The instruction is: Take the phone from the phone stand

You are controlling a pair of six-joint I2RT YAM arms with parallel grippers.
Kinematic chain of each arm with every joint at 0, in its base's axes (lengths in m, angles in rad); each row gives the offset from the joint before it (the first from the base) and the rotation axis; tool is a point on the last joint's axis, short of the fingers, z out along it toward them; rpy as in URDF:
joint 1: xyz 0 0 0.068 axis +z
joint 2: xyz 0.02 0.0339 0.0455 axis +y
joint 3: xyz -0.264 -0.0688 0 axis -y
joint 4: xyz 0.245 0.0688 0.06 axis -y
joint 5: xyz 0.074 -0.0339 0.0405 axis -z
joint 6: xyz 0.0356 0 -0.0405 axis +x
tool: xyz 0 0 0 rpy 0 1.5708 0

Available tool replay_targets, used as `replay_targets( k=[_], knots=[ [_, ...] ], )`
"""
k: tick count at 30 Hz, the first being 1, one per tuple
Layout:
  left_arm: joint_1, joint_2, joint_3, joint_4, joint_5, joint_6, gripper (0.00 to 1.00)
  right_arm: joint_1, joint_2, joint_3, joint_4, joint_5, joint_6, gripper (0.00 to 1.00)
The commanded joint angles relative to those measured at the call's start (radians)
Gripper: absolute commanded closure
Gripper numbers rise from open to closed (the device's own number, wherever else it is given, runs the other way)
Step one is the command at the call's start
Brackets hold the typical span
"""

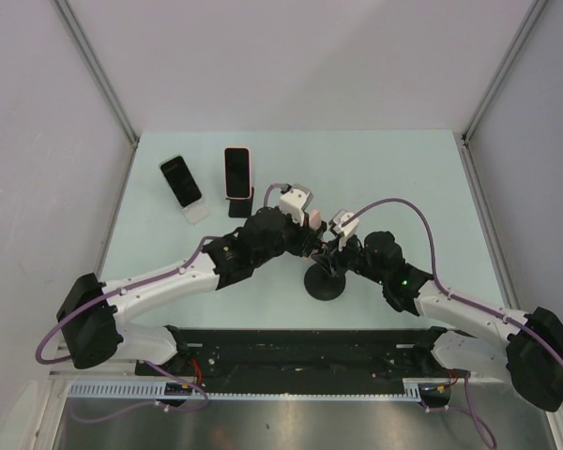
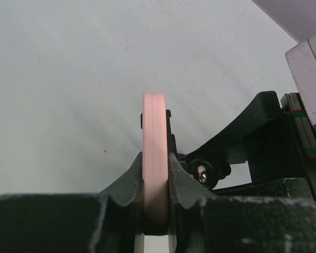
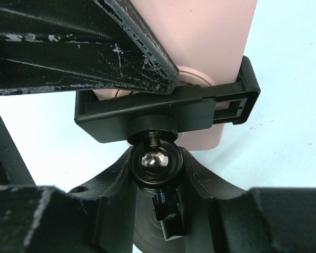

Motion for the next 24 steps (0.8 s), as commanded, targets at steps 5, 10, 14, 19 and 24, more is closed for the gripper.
replay_targets(
  k=[5,10,14,19,24],
  knots=[
    [0.065,-0.075,0.030,-0.288,-0.107,0.047,1.00,-0.114,-0.057,-0.017,-0.001,0.217,-0.053,1.00],
    [0.100,-0.091,0.033,-0.299,-0.112,0.062,1.00,-0.114,-0.066,-0.019,-0.026,0.162,-0.080,1.00],
    [0.127,-0.104,0.028,-0.307,-0.128,0.074,1.00,-0.114,-0.075,-0.022,-0.027,0.152,-0.089,1.00],
    [0.128,-0.101,0.033,-0.314,-0.181,0.094,1.00,-0.114,-0.074,-0.023,-0.024,0.084,-0.089,1.00],
    [0.125,-0.095,0.042,-0.313,-0.193,0.110,1.00,-0.112,-0.057,-0.023,-0.020,0.053,-0.087,1.00]
  ],
)
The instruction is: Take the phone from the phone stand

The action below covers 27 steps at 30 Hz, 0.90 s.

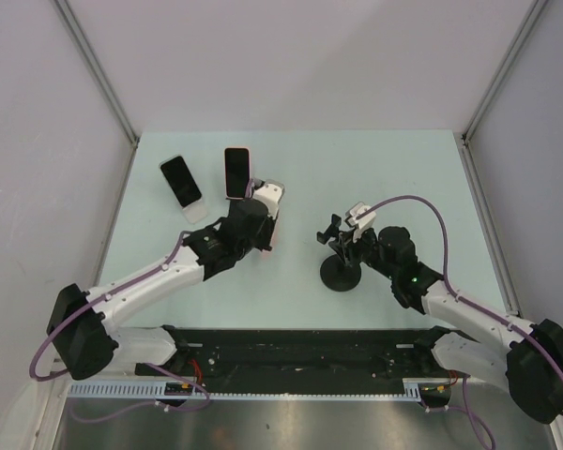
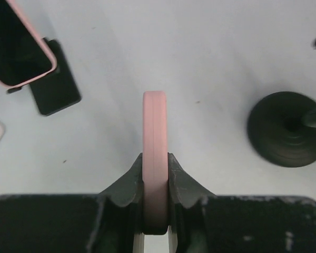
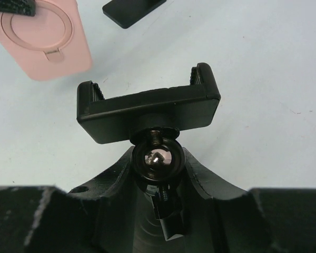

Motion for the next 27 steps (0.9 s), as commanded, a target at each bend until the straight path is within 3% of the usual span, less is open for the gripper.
replay_targets(
  k=[1,15,22,27],
  knots=[
    [0.004,-0.035,0.024,-0.013,-0.106,0.052,1.00,0.005,-0.004,-0.002,0.001,0.032,-0.020,1.00],
    [0.015,-0.176,0.041,-0.015,-0.084,0.059,1.00,0.006,-0.018,-0.016,0.047,0.096,0.011,1.00],
    [0.059,-0.320,0.004,-0.013,-0.098,0.098,1.00,-0.001,-0.019,-0.028,0.151,0.262,0.051,1.00],
    [0.099,-0.400,-0.035,-0.003,-0.129,0.150,1.00,-0.083,0.030,-0.027,0.282,0.360,0.071,1.00]
  ],
)
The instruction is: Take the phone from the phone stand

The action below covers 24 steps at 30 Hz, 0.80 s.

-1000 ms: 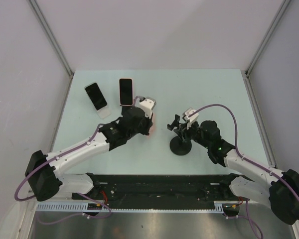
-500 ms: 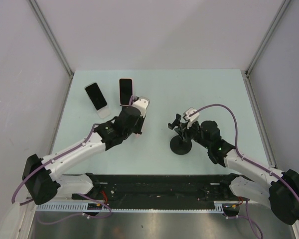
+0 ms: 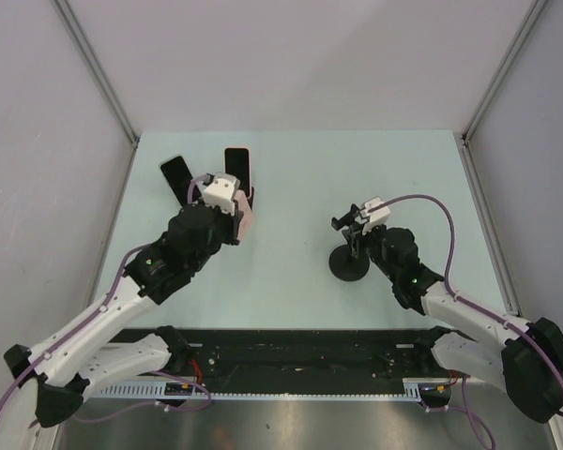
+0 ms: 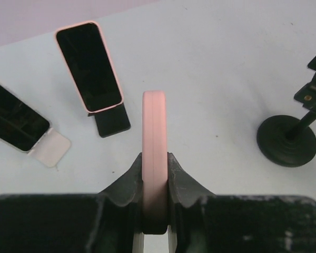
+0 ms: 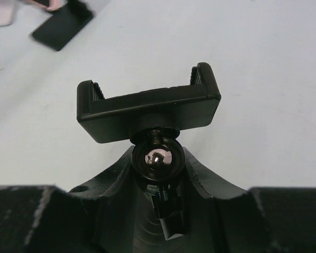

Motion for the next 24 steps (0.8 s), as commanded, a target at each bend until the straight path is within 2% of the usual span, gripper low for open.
replay_targets(
  k=[1,6,13,20,24],
  knots=[
    [0.034,-0.078,-0.044,0.079,-0.052,0.070,1.00,-0.088,0.040,0.010,0.260,0.161,0.019,1.00],
    [0.066,-0.112,-0.122,0.129,-0.042,0.067,1.00,-0.271,0.154,0.060,0.413,0.239,0.033,1.00],
    [0.074,-0.113,-0.152,0.149,-0.045,0.061,1.00,-0.511,0.456,0.229,0.633,0.261,0.025,1.00],
    [0.101,-0.090,-0.167,0.169,-0.038,0.056,1.00,-0.637,0.811,0.490,0.707,0.210,-0.058,1.00],
    [0.129,-0.074,-0.175,0.182,-0.032,0.044,1.00,-0.683,0.956,0.643,0.723,0.186,-0.069,1.00]
  ],
)
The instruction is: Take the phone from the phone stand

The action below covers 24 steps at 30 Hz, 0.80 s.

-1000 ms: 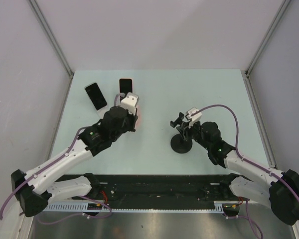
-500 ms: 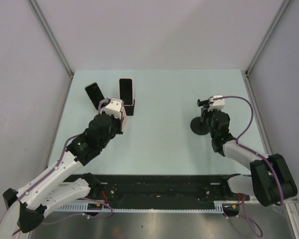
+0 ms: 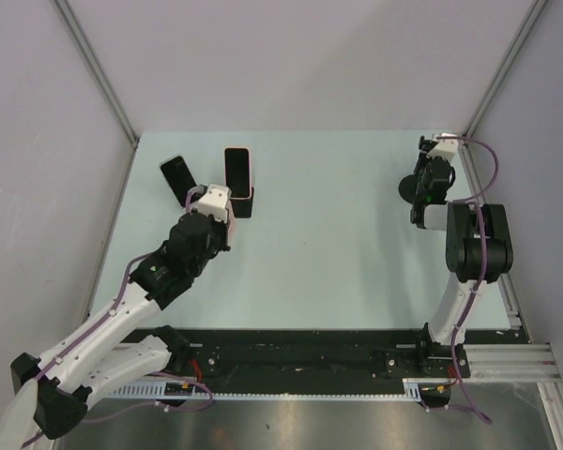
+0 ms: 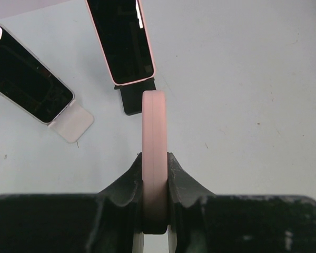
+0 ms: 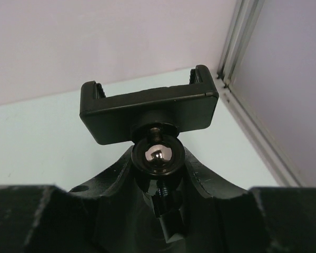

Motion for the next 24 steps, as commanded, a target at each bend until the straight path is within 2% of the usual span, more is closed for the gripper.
replay_targets(
  k=[1,6,10,12,13,16,17,19,20,23,24],
  knots=[
    [0.033,0.008,0.002,0.112,0.010,0.002,1.00,-0.057,0.139,0.175,0.158,-0.030,-0.029,1.00],
    [0.061,0.044,0.000,0.126,0.029,-0.007,0.99,-0.091,0.284,0.365,0.137,-0.067,0.006,1.00],
    [0.079,0.064,0.000,0.129,0.041,-0.009,1.00,-0.097,0.386,0.491,0.050,-0.078,0.005,1.00],
    [0.086,0.071,0.000,0.127,0.043,-0.009,1.00,-0.100,0.402,0.528,0.030,-0.089,0.003,0.93],
    [0.089,0.072,0.000,0.129,0.044,-0.010,0.99,-0.103,0.408,0.537,0.001,-0.093,0.006,0.89],
    [0.090,0.072,0.000,0.132,0.052,-0.010,1.00,-0.105,0.405,0.545,-0.030,-0.092,0.008,0.65],
    [0.092,0.071,0.000,0.130,0.053,-0.013,1.00,-0.105,0.388,0.545,-0.041,-0.093,0.008,0.49],
    [0.093,0.063,0.000,0.132,0.059,-0.016,1.00,-0.105,0.368,0.543,-0.076,-0.109,0.000,0.35],
    [0.093,0.060,-0.002,0.132,0.059,-0.019,1.00,-0.103,0.356,0.542,-0.084,-0.118,-0.004,0.23],
    [0.093,0.040,-0.002,0.132,0.060,-0.025,1.00,-0.099,0.295,0.528,-0.113,-0.123,-0.021,0.07],
    [0.093,0.037,-0.003,0.133,0.059,-0.030,1.00,-0.097,0.255,0.523,-0.121,-0.121,-0.023,0.05]
  ],
)
